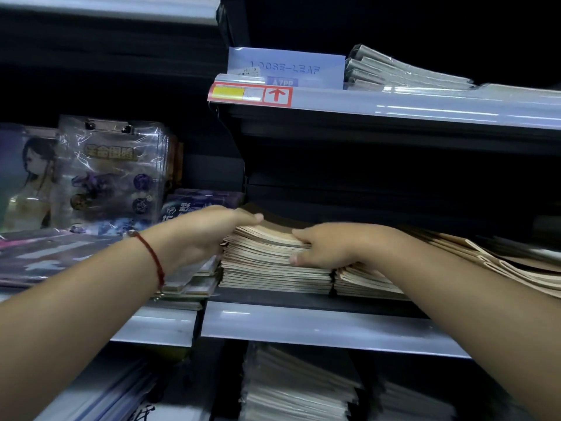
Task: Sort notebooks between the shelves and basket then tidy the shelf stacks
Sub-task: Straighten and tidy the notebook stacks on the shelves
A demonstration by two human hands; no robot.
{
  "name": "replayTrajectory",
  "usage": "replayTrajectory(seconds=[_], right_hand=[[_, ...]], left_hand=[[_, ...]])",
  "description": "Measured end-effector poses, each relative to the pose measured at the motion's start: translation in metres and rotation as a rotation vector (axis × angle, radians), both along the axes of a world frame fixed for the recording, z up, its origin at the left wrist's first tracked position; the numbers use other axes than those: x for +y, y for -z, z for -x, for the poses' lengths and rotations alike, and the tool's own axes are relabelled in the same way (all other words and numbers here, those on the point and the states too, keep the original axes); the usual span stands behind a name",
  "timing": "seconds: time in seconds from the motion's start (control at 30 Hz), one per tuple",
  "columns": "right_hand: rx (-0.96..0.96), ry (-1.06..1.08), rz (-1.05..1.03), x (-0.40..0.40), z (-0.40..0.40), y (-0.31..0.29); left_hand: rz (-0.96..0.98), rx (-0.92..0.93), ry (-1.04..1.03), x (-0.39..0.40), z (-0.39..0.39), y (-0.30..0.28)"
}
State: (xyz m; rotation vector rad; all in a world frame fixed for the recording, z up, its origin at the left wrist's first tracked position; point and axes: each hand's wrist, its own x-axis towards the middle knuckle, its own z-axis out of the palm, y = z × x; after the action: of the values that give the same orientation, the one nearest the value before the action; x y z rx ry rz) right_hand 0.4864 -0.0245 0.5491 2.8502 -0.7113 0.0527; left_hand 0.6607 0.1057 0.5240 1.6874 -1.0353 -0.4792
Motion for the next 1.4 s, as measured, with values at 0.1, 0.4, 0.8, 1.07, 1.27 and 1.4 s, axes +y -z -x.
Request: replayTrajectory(seconds=[0.1,0.4,0.8,1.07,1.27,1.4], right_hand=[[0.053,0.015,-0.088,0.003,0.002,0.004],[-0.117,-0.007,-0.108,0.001,-0.006,0.011],[-0.407,0.096,0.098,-0.036,0.162,0.009],[-0.319,-0.041,0.262,-0.065,0.194,0.054],[-0.269,-0.063,0.425,-0.085,0.206,0.059],[-0.288,-0.079,0.497,-0.102,0.217,0.064]], left_hand=[[0.162,0.211,-0.078,-0.018,0.006,0.009],[-0.052,-0.153,-0.403,-0.021,0.022,0.015],[-0.075,-1.166,0.173,-0.038,0.150,0.003],[-0.056,-1.457,0.131,-0.073,0.142,0.023],[-0.049,-1.487,0.059,-0.076,0.146,0.020],[0.024,-1.492,0.043,-0.085,0.134,0.023]])
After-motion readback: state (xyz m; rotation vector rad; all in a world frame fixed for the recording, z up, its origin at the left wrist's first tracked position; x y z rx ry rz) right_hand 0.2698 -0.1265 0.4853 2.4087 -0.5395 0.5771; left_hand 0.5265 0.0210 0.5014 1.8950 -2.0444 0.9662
